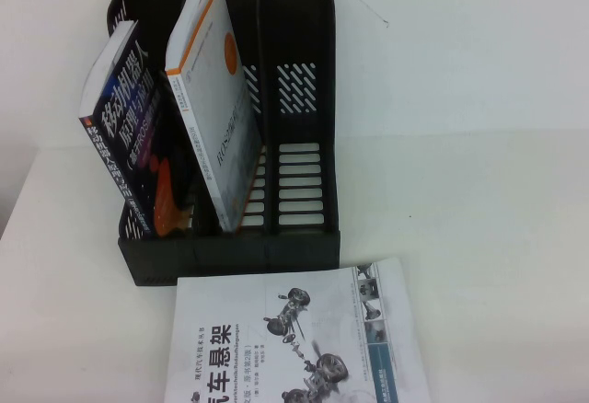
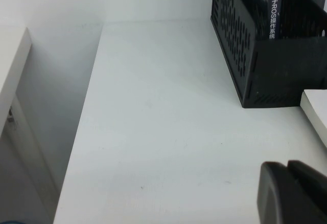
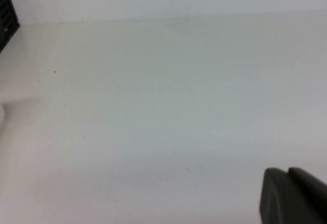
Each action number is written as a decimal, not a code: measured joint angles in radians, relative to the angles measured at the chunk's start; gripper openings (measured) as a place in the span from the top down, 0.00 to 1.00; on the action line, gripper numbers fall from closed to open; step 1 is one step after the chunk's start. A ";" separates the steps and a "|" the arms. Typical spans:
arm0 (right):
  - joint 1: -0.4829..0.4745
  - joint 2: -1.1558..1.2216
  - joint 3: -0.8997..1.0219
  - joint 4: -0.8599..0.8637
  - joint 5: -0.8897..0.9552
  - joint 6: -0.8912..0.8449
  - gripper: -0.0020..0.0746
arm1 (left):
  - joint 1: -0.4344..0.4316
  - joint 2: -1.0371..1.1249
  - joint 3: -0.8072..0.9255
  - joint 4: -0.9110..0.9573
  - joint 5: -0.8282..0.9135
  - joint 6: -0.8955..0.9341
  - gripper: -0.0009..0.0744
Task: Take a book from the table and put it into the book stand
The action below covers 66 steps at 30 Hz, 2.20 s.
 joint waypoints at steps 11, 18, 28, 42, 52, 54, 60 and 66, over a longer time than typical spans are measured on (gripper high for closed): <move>0.000 0.000 0.000 0.000 0.000 0.000 0.98 | 0.000 0.000 0.000 0.000 0.000 0.000 0.99; 0.000 0.000 0.000 0.000 0.000 0.000 0.98 | 0.000 0.000 0.000 0.000 0.000 0.000 0.99; 0.000 0.000 0.000 0.000 0.000 0.000 0.98 | 0.000 0.000 0.000 0.000 0.000 0.000 0.99; 0.000 0.000 0.009 0.000 -0.563 0.000 0.98 | 0.000 0.000 0.007 0.022 -0.449 0.002 0.99; 0.000 0.000 0.009 0.015 -0.988 0.035 0.98 | 0.000 0.000 0.007 0.022 -0.843 0.002 0.99; 0.000 0.000 0.009 0.040 -1.017 0.033 0.98 | 0.000 0.000 0.007 0.022 -0.868 0.002 0.99; 0.000 0.000 -0.030 0.112 -0.891 0.029 0.98 | 0.000 0.000 -0.002 -0.039 -0.858 -0.017 0.99; 0.000 0.000 -0.288 0.116 -0.404 -0.128 0.98 | 0.000 -0.002 -0.225 -0.045 -0.601 0.022 0.99</move>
